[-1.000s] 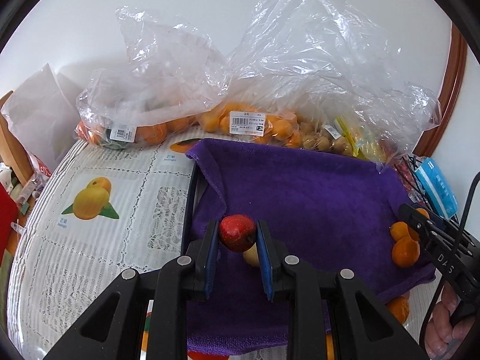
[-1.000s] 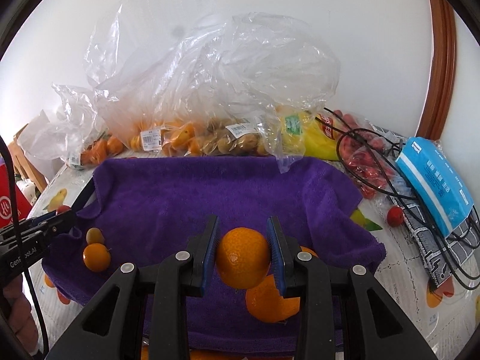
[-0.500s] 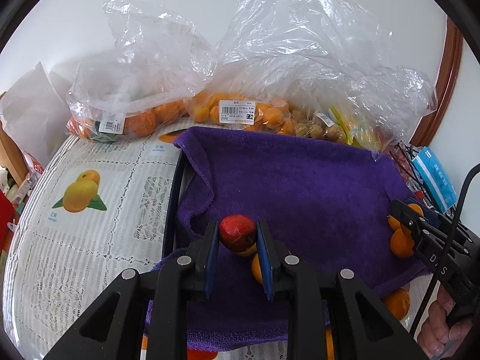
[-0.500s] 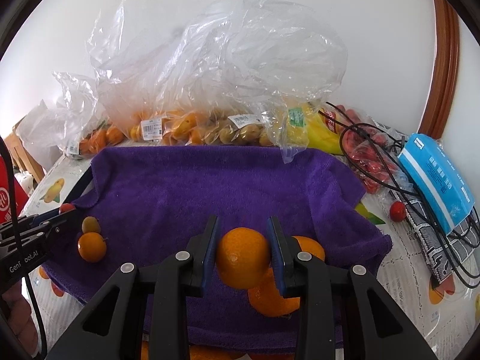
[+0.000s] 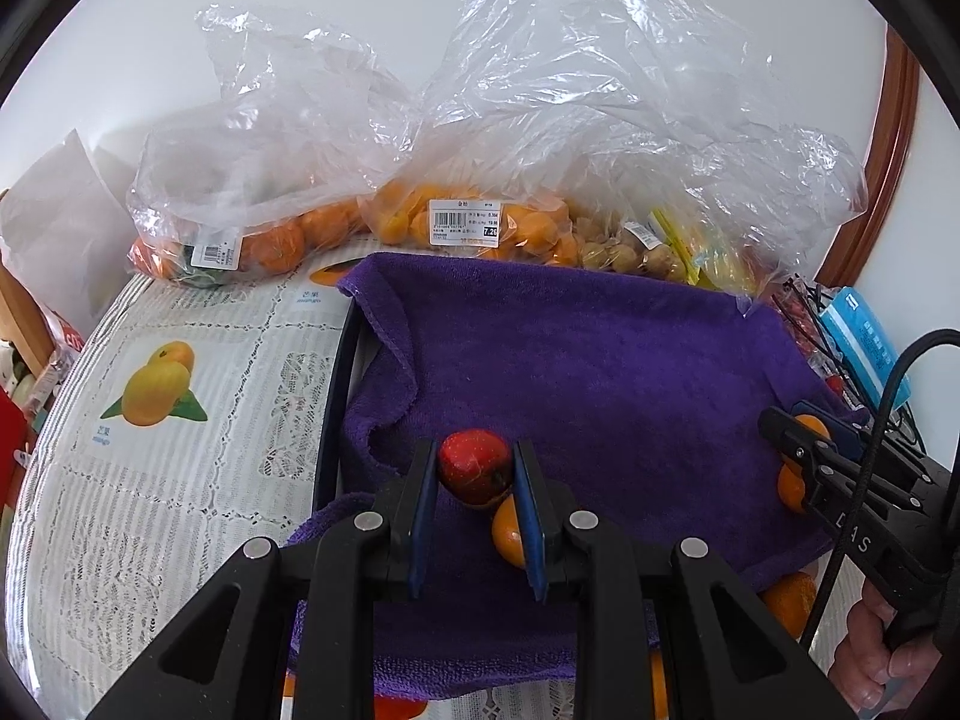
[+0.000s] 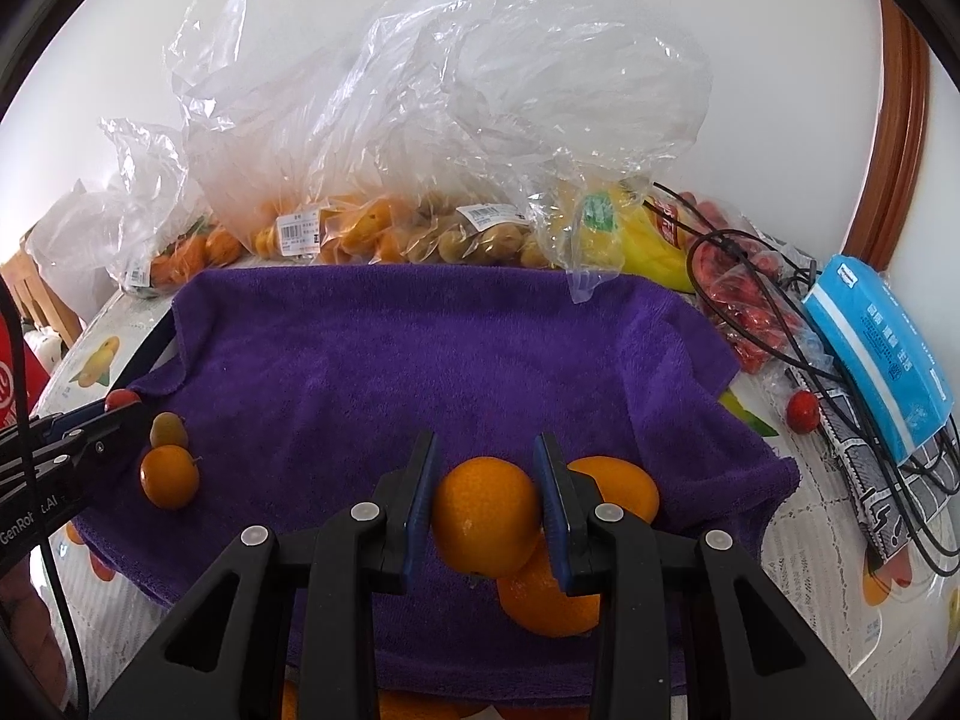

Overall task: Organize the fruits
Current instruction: 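Lift and carry the red fruit with the left tool while the right carries its orange over the towel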

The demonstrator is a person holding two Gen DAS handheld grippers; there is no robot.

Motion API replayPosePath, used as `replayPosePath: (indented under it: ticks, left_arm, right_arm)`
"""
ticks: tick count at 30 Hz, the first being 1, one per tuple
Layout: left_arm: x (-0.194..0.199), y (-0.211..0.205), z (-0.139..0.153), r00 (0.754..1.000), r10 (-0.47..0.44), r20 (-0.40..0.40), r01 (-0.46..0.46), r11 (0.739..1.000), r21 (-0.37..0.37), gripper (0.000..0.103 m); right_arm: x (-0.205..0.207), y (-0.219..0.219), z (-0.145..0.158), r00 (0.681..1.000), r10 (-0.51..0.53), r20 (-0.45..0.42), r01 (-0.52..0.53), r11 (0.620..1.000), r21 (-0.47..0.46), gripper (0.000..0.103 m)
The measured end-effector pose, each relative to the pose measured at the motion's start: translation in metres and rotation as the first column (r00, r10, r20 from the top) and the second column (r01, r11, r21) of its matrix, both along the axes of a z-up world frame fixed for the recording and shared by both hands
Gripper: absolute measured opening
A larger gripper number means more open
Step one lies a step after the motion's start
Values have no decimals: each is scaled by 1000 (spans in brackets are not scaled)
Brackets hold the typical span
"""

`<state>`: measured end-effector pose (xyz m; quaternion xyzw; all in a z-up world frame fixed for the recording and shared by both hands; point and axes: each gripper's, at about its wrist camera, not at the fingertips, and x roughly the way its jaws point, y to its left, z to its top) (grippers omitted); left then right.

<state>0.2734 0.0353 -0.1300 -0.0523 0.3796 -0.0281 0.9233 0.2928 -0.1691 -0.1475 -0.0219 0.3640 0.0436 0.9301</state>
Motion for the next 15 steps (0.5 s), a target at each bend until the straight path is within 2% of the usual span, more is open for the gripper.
replayPosePath:
  ticks: [15]
  left_arm:
    - [-1,1,-1,1000,-6,3,6,1000,-7,24]
  right_arm:
    - [0,-2,1,1000,-5,1,5,1000,-7,31]
